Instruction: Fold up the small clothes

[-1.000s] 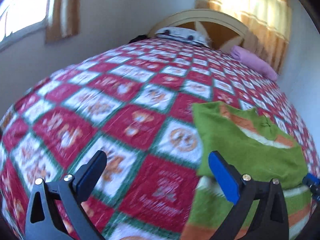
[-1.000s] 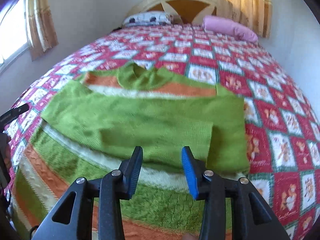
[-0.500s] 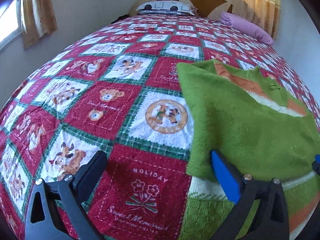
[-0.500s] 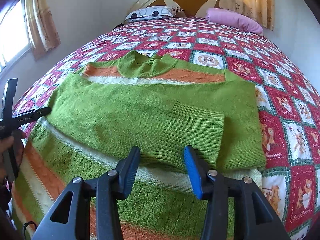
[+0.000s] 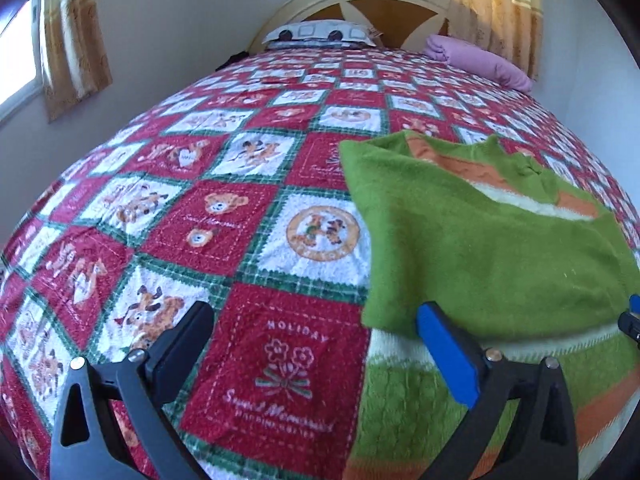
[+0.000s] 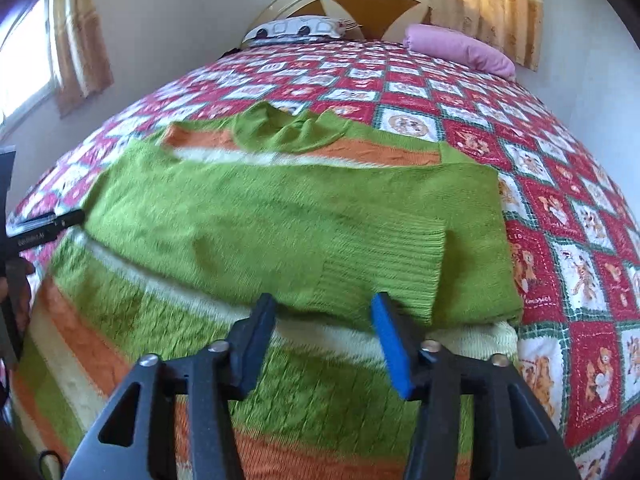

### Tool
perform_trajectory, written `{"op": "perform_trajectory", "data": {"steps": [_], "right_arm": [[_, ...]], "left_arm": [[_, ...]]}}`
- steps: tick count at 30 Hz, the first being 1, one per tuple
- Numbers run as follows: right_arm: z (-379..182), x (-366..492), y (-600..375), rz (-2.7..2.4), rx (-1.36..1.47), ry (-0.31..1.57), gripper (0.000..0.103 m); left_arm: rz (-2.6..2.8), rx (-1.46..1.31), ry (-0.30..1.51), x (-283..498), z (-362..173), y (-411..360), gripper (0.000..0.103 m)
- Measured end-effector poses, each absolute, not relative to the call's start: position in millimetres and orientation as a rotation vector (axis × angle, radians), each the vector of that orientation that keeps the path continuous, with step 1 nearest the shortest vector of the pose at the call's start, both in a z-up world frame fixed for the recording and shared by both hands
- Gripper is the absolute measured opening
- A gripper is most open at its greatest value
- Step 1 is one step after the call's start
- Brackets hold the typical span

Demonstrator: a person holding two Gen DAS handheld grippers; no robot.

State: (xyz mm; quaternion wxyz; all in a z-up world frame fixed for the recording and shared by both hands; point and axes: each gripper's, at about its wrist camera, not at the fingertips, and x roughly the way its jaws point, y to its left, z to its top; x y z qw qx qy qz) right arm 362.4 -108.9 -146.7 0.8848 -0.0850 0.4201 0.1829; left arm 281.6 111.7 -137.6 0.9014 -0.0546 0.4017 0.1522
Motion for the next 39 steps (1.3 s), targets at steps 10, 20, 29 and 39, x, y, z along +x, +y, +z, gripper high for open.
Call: {"op": "perform_trajectory", "data": {"steps": [10, 20, 29, 39], "right_arm": [[-142.7, 341.9, -109.5, 0.369, -0.167, 0.888, 0.068], [-134.2, 302.7, -117.6, 0.406, -0.151, 0.904, 0.068], [-123.8, 260.3, -118.4, 0.441, -0.153, 0.885, 0.068], [-114.4, 203.9, -123.1, 0.48, -0.175, 0.861, 0.068]], "left_arm": [[0.273, -0.104, 0.8, 261.0, -124.0, 105.7, 0.103], [0.189, -0.092, 0.766, 224.1, -103.2, 87.9, 0.103], [0.134, -0.067, 0.739, 186.9, -93.1, 74.2, 0.103], [0.089, -0.027, 0.736, 148.8, -92.1, 60.9, 0.103]]}}
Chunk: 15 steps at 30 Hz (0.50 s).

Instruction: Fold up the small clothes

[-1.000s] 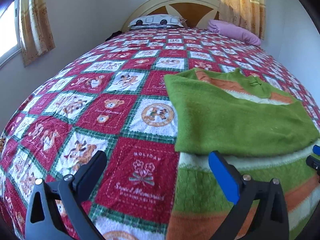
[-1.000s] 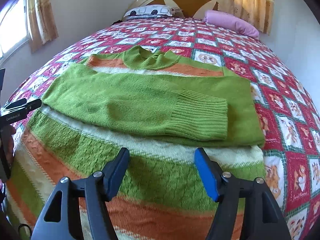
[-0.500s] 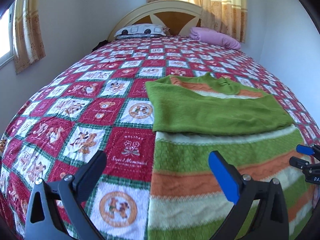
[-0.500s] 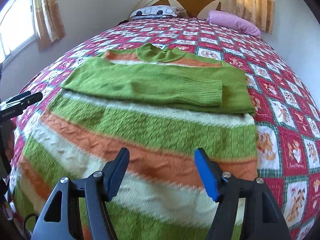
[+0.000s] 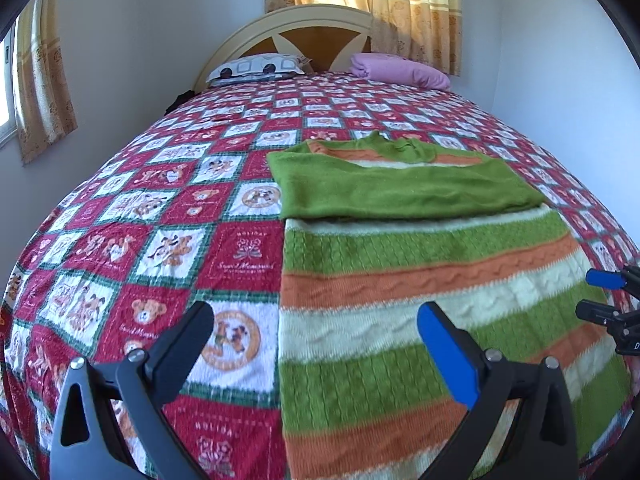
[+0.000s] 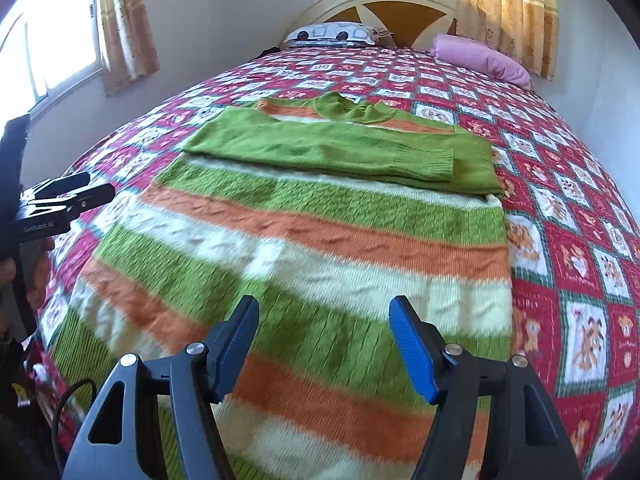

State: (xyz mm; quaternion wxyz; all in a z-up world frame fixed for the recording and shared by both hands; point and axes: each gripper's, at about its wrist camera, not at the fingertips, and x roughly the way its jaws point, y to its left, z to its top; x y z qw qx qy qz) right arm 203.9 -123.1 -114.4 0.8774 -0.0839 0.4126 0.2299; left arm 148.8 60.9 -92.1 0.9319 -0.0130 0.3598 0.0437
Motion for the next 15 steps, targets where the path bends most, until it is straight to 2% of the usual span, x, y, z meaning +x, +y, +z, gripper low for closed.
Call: {"op": "perform_trajectory", "data": {"steps": [15], "right_arm": [[-114.9, 143.9, -141.9, 0.483, -0.201, 0.885, 0.068]], "left_arm": [[0.015, -0.058, 0.787, 104.3, -97.5, 51.7, 0.103]]}}
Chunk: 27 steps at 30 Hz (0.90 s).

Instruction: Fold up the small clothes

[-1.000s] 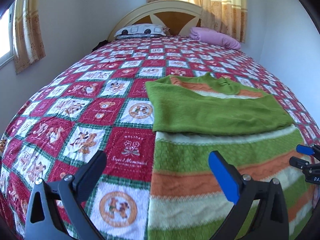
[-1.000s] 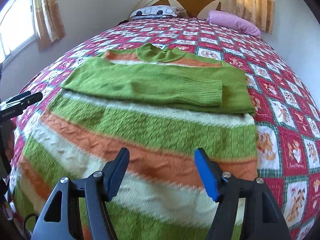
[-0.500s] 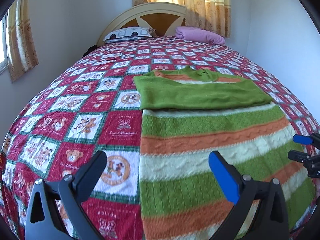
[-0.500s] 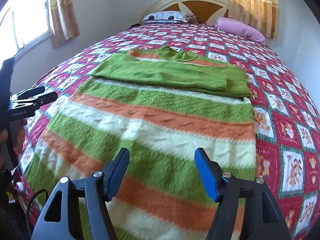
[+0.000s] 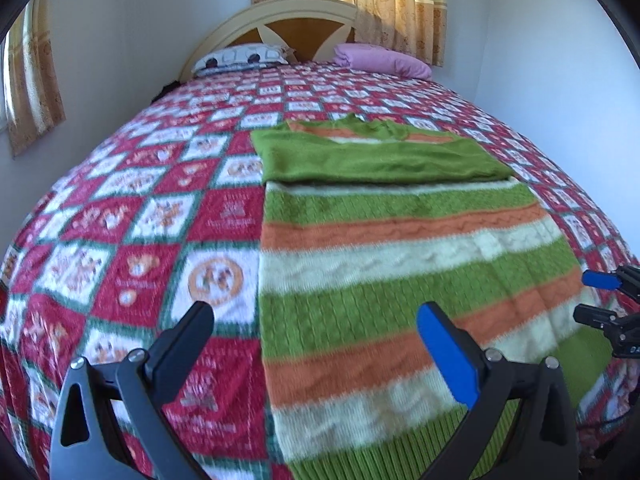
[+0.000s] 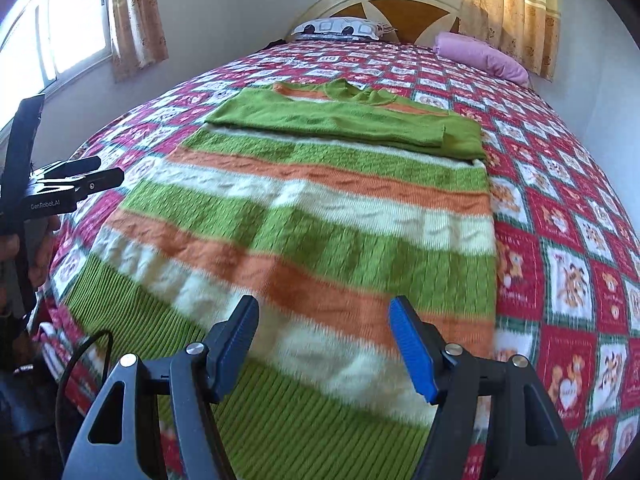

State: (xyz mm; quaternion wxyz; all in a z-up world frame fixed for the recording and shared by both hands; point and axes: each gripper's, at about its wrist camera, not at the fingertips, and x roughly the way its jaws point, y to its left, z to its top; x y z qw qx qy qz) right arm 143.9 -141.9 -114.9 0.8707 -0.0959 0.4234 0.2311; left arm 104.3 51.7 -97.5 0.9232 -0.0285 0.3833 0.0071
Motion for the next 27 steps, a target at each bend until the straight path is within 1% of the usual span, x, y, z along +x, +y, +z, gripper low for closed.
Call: {"op": "perform_trajectory", "data": {"steps": [7, 8, 9, 11, 15, 17, 18, 22, 25, 27], "right_arm": [[-122.4, 116.2, -148.4, 0.494, -0.21, 0.92, 0.068], [-123.1, 112.2, -149.7, 0.494, -0.209, 0.924, 0.068], [-123.5, 107.2, -151.5, 0.495, -0.206, 0.924, 0.068], [-124.3, 98.9, -153.5, 0.498, -0.197, 0.924, 0.068], [-128.2, 82.2, -158.5, 0.503, -0.173, 0.932, 0.068], [-130.4, 74.8, -160.8, 0.505, -0.17, 0.935, 0.068], [-130.8, 71.6, -162.3, 0.501, -0.171, 0.935, 0.068], [-125.9, 59.7, -169.9, 0.496, -0.156, 0.917, 0.068], [-122.1, 53.6, -176.1, 0.488, -0.143, 0.899, 0.068], [-122.0, 52.8, -182.9, 0.473, -0.131, 0.892, 0.068]], "left_arm": [[-0.027, -0.13, 0.838, 73.6, -105.2, 66.4, 0.103], [-0.051, -0.156, 0.852, 67.8, -106.9, 70.2, 0.102], [-0.069, -0.179, 0.866, 61.8, -109.0, 74.1, 0.1], [-0.092, -0.21, 0.896, 52.6, -113.8, 79.0, 0.09], [-0.136, -0.271, 0.95, 35.5, -125.3, 80.9, 0.082], [-0.164, -0.291, 0.981, 29.8, -133.7, 76.0, 0.073], [-0.174, -0.297, 0.991, 28.5, -135.9, 74.3, 0.071], [-0.212, -0.327, 1.037, 30.6, -148.7, 65.5, 0.057], [-0.198, -0.333, 1.031, 30.4, -150.1, 63.4, 0.056], [-0.183, -0.335, 1.031, 30.6, -150.5, 63.9, 0.052]]}}
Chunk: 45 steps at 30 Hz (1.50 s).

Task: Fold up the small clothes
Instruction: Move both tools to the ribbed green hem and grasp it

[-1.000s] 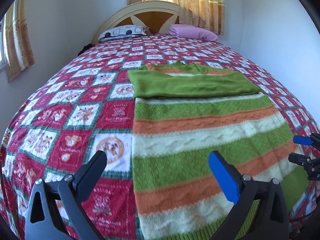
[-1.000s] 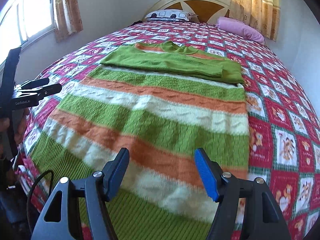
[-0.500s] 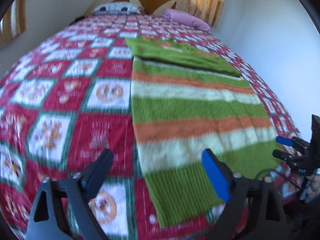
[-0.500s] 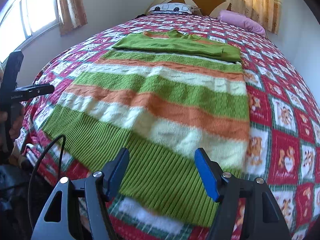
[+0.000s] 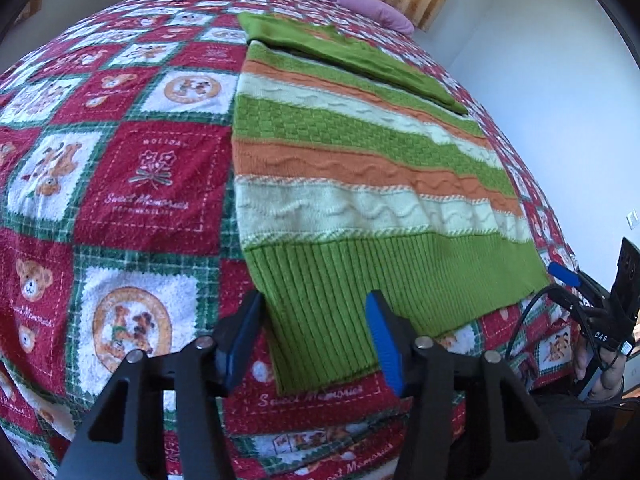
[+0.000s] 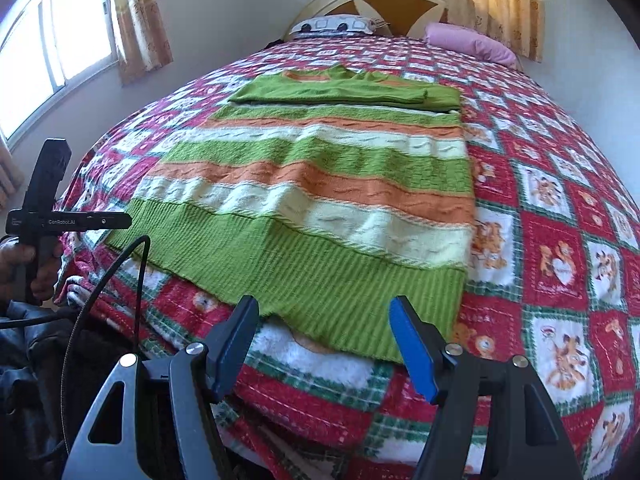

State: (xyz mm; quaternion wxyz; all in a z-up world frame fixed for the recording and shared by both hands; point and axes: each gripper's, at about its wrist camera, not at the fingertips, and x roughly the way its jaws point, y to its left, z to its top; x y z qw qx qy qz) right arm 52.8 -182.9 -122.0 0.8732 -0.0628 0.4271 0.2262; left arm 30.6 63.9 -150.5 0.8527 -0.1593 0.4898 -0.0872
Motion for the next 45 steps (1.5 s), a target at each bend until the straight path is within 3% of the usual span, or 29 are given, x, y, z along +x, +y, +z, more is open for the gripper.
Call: {"op": "perform_trajectory", "data": {"steps": [2, 12, 15, 17, 21, 22, 25, 26, 27, 28, 35, 45], "right_arm": [[-122.8, 54.5, -190.0, 0.458, -0.115, 0.893, 0.068], [-130.5, 66.4, -243.2, 0.323, 0.005, 0.915, 0.068], [-136.4, 70.6, -250.0, 0.328, 0.055, 0.954, 0.068], [-138.8, 70.6, -246.0, 0.338, 0.054, 0.962, 0.068], [-141.4, 69.1, -242.4, 0.365, 0.059, 0.958, 0.068], [-141.8, 68.9, -241.9, 0.367, 0.06, 0.955, 0.066], [-146.4, 69.6, -240.2, 0.379, 0.066, 0.95, 0.045], [-147.1, 69.4, -239.0, 0.373, 0.048, 0.946, 0.033], [-147.0, 69.2, -239.3, 0.374, 0.043, 0.944, 0.015], [-145.5, 69.5, -242.3, 0.396, 0.074, 0.947, 0.011], [-106.9, 59.1, -260.7, 0.48, 0.17, 0.813, 0.004], [-101.3, 59.7, -259.1, 0.512, 0.249, 0.76, 0.004]], "left_arm": [[-0.159, -0.327, 1.029, 28.9, -150.5, 66.7, 0.042], [-0.121, -0.318, 1.0, 31.1, -155.7, 73.8, 0.045], [-0.136, -0.334, 0.993, 30.1, -154.9, 75.2, 0.041], [-0.156, -0.338, 0.998, 30.1, -154.8, 72.5, 0.032], [-0.175, -0.327, 1.0, 30.5, -154.8, 66.5, 0.031], [-0.182, -0.327, 1.0, 30.9, -155.0, 65.7, 0.033], [-0.196, -0.326, 1.001, 30.5, -155.8, 65.7, 0.032], [-0.21, -0.325, 1.002, 29.8, -155.1, 66.2, 0.012], [-0.229, -0.327, 1.004, 29.6, -154.3, 66.7, 0.009], [-0.242, -0.332, 0.996, 28.0, -151.5, 67.9, 0.009], [-0.275, -0.337, 0.89, 19.2, -119.0, 83.6, 0.009], [-0.255, -0.194, 0.869, 20.4, -106.6, 72.8, 0.009]]}}
